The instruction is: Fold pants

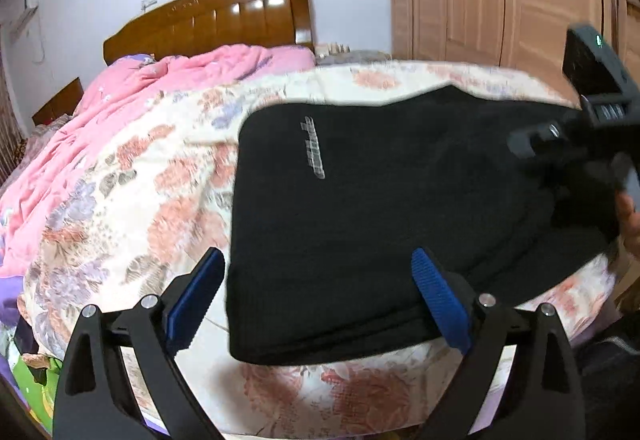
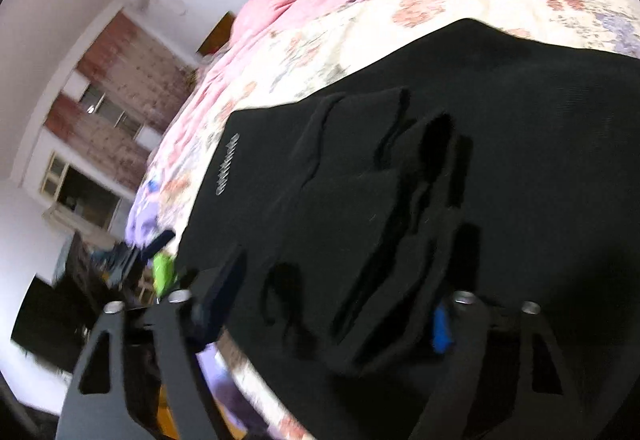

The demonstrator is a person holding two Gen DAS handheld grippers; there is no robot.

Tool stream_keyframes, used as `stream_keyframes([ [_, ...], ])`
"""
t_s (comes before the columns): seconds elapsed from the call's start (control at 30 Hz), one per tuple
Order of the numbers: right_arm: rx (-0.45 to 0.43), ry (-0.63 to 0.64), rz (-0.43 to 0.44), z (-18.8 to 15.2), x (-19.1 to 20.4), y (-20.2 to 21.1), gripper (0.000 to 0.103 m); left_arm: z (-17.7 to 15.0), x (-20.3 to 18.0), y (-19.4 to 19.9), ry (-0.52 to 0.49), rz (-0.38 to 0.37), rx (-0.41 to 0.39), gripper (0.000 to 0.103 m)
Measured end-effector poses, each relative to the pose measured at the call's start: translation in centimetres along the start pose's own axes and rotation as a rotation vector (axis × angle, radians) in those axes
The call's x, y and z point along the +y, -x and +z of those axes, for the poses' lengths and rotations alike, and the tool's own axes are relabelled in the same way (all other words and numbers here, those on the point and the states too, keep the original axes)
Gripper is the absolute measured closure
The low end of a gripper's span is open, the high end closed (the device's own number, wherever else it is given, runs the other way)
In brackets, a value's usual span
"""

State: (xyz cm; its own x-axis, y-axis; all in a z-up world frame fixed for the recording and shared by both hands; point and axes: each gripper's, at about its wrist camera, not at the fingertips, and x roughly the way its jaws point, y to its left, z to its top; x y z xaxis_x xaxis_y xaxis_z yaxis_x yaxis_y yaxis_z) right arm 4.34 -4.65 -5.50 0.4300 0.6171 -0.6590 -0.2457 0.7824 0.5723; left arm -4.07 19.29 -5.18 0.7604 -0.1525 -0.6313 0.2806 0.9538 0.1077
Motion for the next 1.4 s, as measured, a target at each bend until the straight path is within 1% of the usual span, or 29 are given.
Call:
stream_keyframes([
  [0.03, -0.009, 0.003, -0.011, -0.1, -0.1, -0.1, 0.066, -0.2, -0.3, -0.3, -0.011, 0.007, -0.002, 0.008],
  [0.07, -0.029, 0.013, 0.001, -0.5, 0.1, 0.1, 0.073, -0.9, -0.3, 0.1, -0.010, 0.006, -0.010, 0.008],
  [0.17, -0.072, 0.098, -0.059, -1.4, 1.9, 1.4, 0.081, -0.9, 0.5, 0.6, 0.008, -0.014, -0.017, 0.007],
  [0.27, -0.108, 0.141, -0.094, -2.7, 2.7, 2.5, 0.082, -0.1, 0.5, 0.8, -0.037, 0.011, -0.025, 0.007],
  [0.3, -0.099, 0.121, -0.109, -3.3, 2.1, 2.3, 0.082, -0.1, 0.4, 0.9, -0.048, 0.016, -0.026, 0.006],
  [0.33, -0.089, 0.098, -0.102, -3.6, 1.3, 1.8, 0.082, 0.0, 0.3, 0.8, -0.062, 0.015, -0.025, 0.005],
  [0.4, -0.107, 0.032, -0.039, -3.9, -0.5, 1.7, 0.082, -0.1, 0.2, 0.3, -0.068, 0.013, -0.017, 0.003],
  [0.43, -0.108, 0.027, -0.030, -3.8, -0.7, 1.7, 0.082, -0.3, 0.3, 0.1, -0.061, 0.011, -0.011, 0.002],
  [0.53, -0.129, 0.058, -0.063, -3.8, 0.4, 2.4, 0.082, -0.2, 0.8, 0.0, -0.016, 0.001, -0.006, 0.002],
  [0.57, -0.135, 0.069, -0.069, -3.8, 0.7, 2.5, 0.082, -0.2, 0.6, 0.2, -0.019, 0.009, -0.009, 0.002],
  [0.63, -0.114, 0.064, -0.061, -3.8, 0.1, 1.9, 0.082, -0.2, 0.3, 0.4, -0.046, 0.025, -0.006, 0.002],
  [0.67, -0.104, 0.049, -0.054, -3.7, -0.6, 1.7, 0.080, -0.2, 0.1, 0.4, -0.051, 0.028, -0.002, 0.002],
  [0.73, -0.093, 0.049, -0.065, -3.2, -0.8, 1.9, 0.058, -0.1, 0.2, 0.4, -0.043, 0.024, 0.005, 0.002],
  [0.77, -0.080, 0.070, -0.077, -3.1, -0.4, 2.3, 0.046, 0.2, 0.2, 0.6, -0.038, 0.024, 0.011, 0.002],
  [0.8, -0.087, 0.091, -0.105, -3.1, -0.1, 3.0, 0.037, 0.7, 0.3, 1.1, -0.029, 0.022, 0.004, 0.002],
  [0.83, -0.113, 0.116, -0.153, -3.4, 0.2, 3.8, 0.020, 1.2, 0.4, 1.6, -0.017, 0.014, -0.010, 0.002],
  [0.87, -0.147, 0.146, -0.202, -3.4, 0.6, 4.5, 0.015, 1.5, 0.5, 2.0, -0.007, 0.006, -0.020, 0.002],
  [0.9, -0.177, 0.190, -0.244, -3.2, 1.2, 5.1, 0.015, 2.1, 0.6, 2.4, 0.010, -0.006, -0.035, 0.002],
  [0.97, -0.205, 0.269, -0.294, -2.5, 2.4, 5.2, 0.015, 3.2, 1.0, 2.3, 0.066, -0.044, -0.046, 0.002],
  [1.0, -0.212, 0.301, -0.302, -2.2, 2.8, 5.1, 0.015, 3.6, 1.1, 1.7, 0.091, -0.064, -0.030, 0.002],
  [1.07, -0.207, 0.369, -0.308, -1.6, 4.2, 4.0, 0.015, 3.7, 0.8, 0.1, 0.106, -0.066, 0.016, 0.002],
  [1.13, -0.178, 0.481, -0.304, -1.5, 6.1, 2.1, 0.015, 3.2, 0.3, -1.2, 0.104, -0.076, 0.047, 0.002],
  [1.17, -0.139, 0.535, -0.311, -1.6, 6.8, 0.7, 0.016, 2.9, 0.1, -1.7, 0.104, -0.078, 0.060, 0.002],
  [1.23, -0.064, 0.584, -0.335, -2.4, 6.7, -1.3, 0.019, 2.0, -0.3, -2.5, 0.082, -0.055, 0.074, 0.002],
  [1.27, -0.044, 0.593, -0.340, -2.7, 6.3, -2.0, 0.018, 1.7, -0.3, -2.5, 0.078, -0.056, 0.059, 0.002],
  [1.3, -0.055, 0.574, -0.313, -2.9, 5.6, -2.0, 0.018, 1.7, -0.2, -2.7, 0.089, -0.066, 0.061, 0.002],
  [1.37, -0.033, 0.492, -0.265, -2.1, 4.3, -1.7, 0.015, 2.3, 0.1, -2.9, 0.095, -0.066, 0.081, 0.002],
  [1.4, -0.025, 0.472, -0.251, -2.1, 3.9, -1.6, 0.014, 3.1, 0.2, -2.7, 0.098, -0.065, 0.080, 0.002],
])
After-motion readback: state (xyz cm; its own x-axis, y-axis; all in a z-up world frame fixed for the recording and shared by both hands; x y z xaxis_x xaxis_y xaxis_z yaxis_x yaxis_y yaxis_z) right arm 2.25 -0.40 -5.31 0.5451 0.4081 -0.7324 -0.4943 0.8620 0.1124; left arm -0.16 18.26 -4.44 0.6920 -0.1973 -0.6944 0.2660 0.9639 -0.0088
